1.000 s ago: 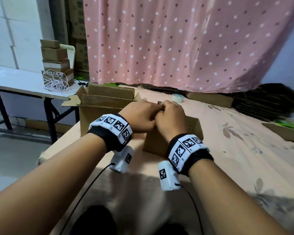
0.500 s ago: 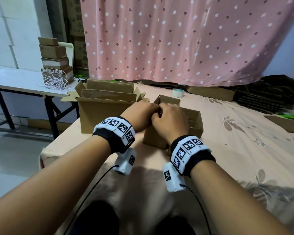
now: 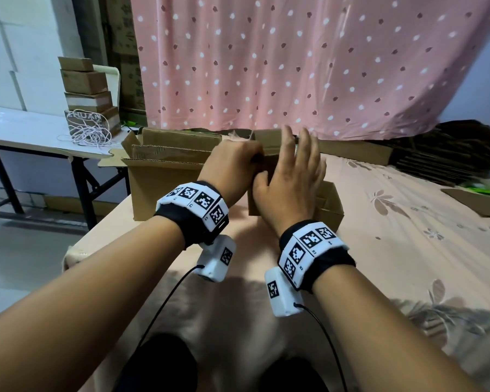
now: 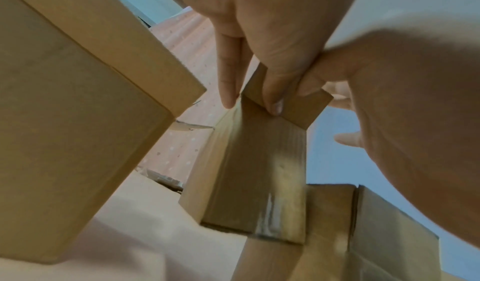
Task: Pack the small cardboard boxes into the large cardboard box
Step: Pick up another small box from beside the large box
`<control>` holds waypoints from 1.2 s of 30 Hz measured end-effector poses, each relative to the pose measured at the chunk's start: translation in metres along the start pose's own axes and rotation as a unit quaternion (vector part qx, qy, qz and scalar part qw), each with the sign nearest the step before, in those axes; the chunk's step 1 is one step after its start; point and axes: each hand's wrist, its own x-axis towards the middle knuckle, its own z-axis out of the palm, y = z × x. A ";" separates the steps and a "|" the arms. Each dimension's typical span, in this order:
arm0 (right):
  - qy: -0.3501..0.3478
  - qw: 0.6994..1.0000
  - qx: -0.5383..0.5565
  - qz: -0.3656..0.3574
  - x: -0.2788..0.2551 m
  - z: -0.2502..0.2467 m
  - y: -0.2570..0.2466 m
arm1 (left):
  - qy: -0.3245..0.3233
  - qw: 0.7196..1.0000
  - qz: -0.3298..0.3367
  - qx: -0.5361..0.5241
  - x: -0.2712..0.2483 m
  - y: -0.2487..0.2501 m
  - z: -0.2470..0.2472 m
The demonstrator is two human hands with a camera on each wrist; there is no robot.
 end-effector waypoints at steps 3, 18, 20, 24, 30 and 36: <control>0.006 0.999 -0.029 -0.010 -0.006 0.003 0.002 | 0.073 0.995 -0.042 -0.044 0.006 0.000 -0.007; 0.041 0.994 0.047 0.092 -0.003 0.017 -0.001 | 0.157 0.978 -0.040 -0.131 0.008 0.009 -0.038; 0.041 0.993 0.050 0.094 -0.003 0.019 -0.003 | 0.165 0.978 -0.043 -0.124 0.008 0.009 -0.039; 0.041 0.993 0.056 0.099 -0.006 0.022 -0.006 | 0.165 0.978 -0.036 -0.123 0.005 0.008 -0.038; 0.034 0.995 0.053 0.083 -0.004 0.027 -0.005 | 0.162 0.975 -0.044 -0.144 -0.001 0.001 -0.032; 0.033 0.992 0.080 0.087 -0.005 0.029 -0.004 | 0.182 0.974 -0.038 -0.132 -0.003 -0.002 -0.031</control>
